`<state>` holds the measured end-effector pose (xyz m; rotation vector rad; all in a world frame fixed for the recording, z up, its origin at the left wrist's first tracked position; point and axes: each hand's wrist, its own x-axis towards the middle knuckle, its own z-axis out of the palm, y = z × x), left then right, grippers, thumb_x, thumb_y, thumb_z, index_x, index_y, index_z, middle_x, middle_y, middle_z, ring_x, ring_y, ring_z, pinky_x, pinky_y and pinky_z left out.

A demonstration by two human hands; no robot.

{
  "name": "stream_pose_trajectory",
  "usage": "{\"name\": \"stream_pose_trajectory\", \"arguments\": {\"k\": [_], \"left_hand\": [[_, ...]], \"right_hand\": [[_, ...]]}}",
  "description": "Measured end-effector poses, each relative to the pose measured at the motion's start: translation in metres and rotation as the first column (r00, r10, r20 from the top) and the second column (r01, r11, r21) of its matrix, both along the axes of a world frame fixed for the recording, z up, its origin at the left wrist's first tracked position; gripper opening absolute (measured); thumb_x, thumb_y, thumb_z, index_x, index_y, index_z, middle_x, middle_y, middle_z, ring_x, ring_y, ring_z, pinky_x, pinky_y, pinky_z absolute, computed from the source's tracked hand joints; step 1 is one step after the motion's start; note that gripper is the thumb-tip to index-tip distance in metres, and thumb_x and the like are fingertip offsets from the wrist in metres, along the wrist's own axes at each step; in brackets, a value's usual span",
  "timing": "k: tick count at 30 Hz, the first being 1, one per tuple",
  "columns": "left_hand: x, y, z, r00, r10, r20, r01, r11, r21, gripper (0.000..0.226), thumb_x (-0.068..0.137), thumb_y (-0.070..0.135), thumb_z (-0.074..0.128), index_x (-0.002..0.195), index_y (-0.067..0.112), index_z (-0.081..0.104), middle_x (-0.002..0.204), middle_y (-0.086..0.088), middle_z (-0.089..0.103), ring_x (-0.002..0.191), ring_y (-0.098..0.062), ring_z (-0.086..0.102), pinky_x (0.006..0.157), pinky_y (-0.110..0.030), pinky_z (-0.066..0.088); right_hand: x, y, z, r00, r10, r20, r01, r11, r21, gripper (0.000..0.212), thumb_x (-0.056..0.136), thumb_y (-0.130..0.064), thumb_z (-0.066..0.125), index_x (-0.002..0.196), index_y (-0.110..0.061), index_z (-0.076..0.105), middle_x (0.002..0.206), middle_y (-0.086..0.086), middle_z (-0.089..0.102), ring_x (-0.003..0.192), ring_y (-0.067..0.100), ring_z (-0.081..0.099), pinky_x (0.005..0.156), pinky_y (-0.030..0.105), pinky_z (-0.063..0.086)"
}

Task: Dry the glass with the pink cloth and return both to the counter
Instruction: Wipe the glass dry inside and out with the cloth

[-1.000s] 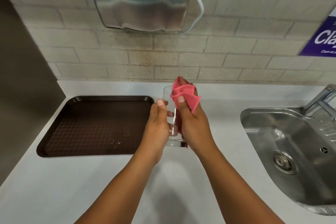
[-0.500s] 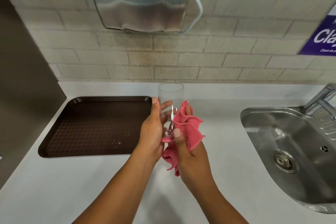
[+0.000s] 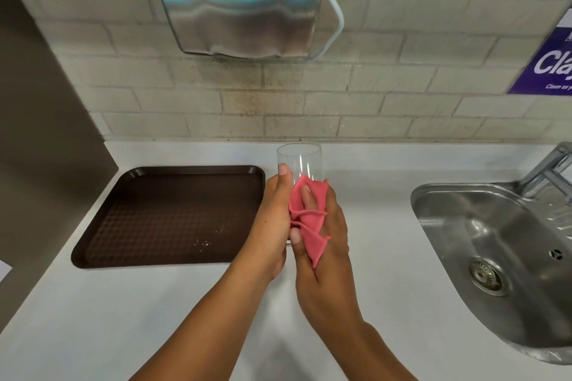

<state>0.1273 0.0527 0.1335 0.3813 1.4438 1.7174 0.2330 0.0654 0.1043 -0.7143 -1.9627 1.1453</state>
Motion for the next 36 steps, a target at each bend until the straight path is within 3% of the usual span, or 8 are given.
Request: {"name": "stream_pose_trajectory", "arguments": {"k": [8, 12, 15, 17, 23, 26, 29, 36], "left_hand": [[-0.003, -0.002, -0.009, 0.990, 0.020, 0.138, -0.032, 0.996, 0.086, 0.064, 0.102, 0.064, 0.044, 0.140, 0.019, 0.066, 0.134, -0.013, 0.075, 0.126, -0.028, 0.069, 0.117, -0.047, 0.046], [0.002, 0.001, -0.019, 0.998, 0.017, 0.066, -0.022, 0.997, 0.072, 0.055, 0.103, 0.070, 0.032, 0.112, 0.045, 0.080, 0.116, 0.005, 0.083, 0.109, -0.012, 0.077, 0.084, -0.031, 0.061], [0.004, 0.001, -0.018, 0.999, 0.025, 0.029, -0.027, 0.997, 0.078, 0.057, 0.102, 0.070, 0.033, 0.129, 0.037, 0.071, 0.114, -0.002, 0.081, 0.100, -0.022, 0.080, 0.079, -0.043, 0.066], [0.002, 0.000, -0.014, 0.999, 0.041, -0.017, -0.039, 0.996, 0.084, 0.057, 0.102, 0.070, 0.037, 0.130, 0.031, 0.067, 0.098, 0.000, 0.080, 0.084, -0.020, 0.079, 0.077, -0.050, 0.065], [-0.010, -0.001, -0.004, 0.995, 0.104, -0.013, -0.103, 0.994, 0.031, 0.058, 0.100, 0.072, 0.038, 0.122, 0.029, 0.072, 0.107, -0.007, 0.082, 0.092, -0.023, 0.081, 0.071, -0.040, 0.065], [-0.015, -0.001, 0.002, 0.993, 0.114, 0.005, -0.114, 0.993, -0.001, 0.062, 0.099, 0.074, 0.036, 0.125, 0.030, 0.071, 0.126, -0.010, 0.077, 0.114, -0.031, 0.075, 0.099, -0.052, 0.058], [-0.017, -0.001, -0.001, 0.994, 0.104, 0.044, -0.104, 0.995, 0.001, 0.061, 0.101, 0.071, 0.039, 0.127, 0.025, 0.069, 0.108, -0.008, 0.084, 0.098, -0.025, 0.081, 0.087, -0.041, 0.063], [-0.014, 0.002, -0.002, 0.995, 0.019, 0.102, -0.029, 0.994, 0.101, 0.045, 0.107, 0.053, 0.048, 0.112, 0.024, 0.081, 0.111, -0.005, 0.084, 0.104, -0.016, 0.079, 0.086, -0.030, 0.062]], "right_hand": [[-0.003, 0.009, 0.015, 0.987, 0.016, 0.161, -0.051, 0.976, 0.210, 0.075, 0.099, -0.026, 0.043, 0.166, -0.035, 0.012, 0.175, -0.017, -0.002, 0.161, 0.006, 0.004, 0.130, 0.040, 0.021], [-0.016, 0.034, 0.044, 0.990, 0.017, 0.143, -0.054, 0.962, 0.266, 0.068, 0.101, -0.032, 0.046, 0.161, -0.050, 0.019, 0.175, -0.013, -0.007, 0.161, 0.021, 0.020, 0.121, 0.046, 0.041], [-0.024, 0.053, 0.058, 0.996, 0.066, 0.059, -0.072, 0.992, 0.101, 0.054, 0.108, -0.035, 0.048, 0.154, -0.055, 0.029, 0.166, -0.009, 0.035, 0.138, 0.017, 0.057, 0.100, 0.029, 0.059], [-0.025, 0.055, 0.057, 0.999, 0.048, 0.001, -0.048, 0.996, -0.072, 0.042, 0.107, -0.051, 0.045, 0.148, -0.051, 0.042, 0.133, -0.015, 0.067, 0.104, 0.009, 0.075, 0.081, 0.031, 0.066], [-0.009, 0.023, 0.020, 0.999, -0.014, -0.034, 0.004, 0.965, -0.262, 0.058, 0.095, -0.067, 0.039, 0.121, -0.024, 0.069, 0.092, -0.002, 0.079, 0.077, 0.009, 0.076, 0.055, 0.017, 0.055], [0.002, -0.001, 0.007, 0.999, 0.040, 0.002, -0.038, 0.980, -0.197, 0.073, 0.094, -0.074, 0.038, 0.145, -0.025, 0.057, 0.117, -0.011, 0.073, 0.100, -0.009, 0.069, 0.071, 0.013, 0.057], [0.003, -0.009, 0.006, 0.991, 0.108, 0.075, -0.110, 0.994, 0.023, 0.060, 0.107, -0.036, 0.040, 0.164, -0.023, 0.026, 0.170, -0.015, 0.024, 0.156, -0.005, 0.022, 0.124, 0.036, 0.037], [-0.020, 0.020, 0.045, 0.959, 0.073, 0.275, -0.158, 0.941, 0.300, 0.074, 0.091, -0.012, 0.036, 0.163, -0.028, 0.027, 0.176, -0.003, -0.001, 0.162, 0.024, -0.014, 0.132, 0.043, 0.005]]}}
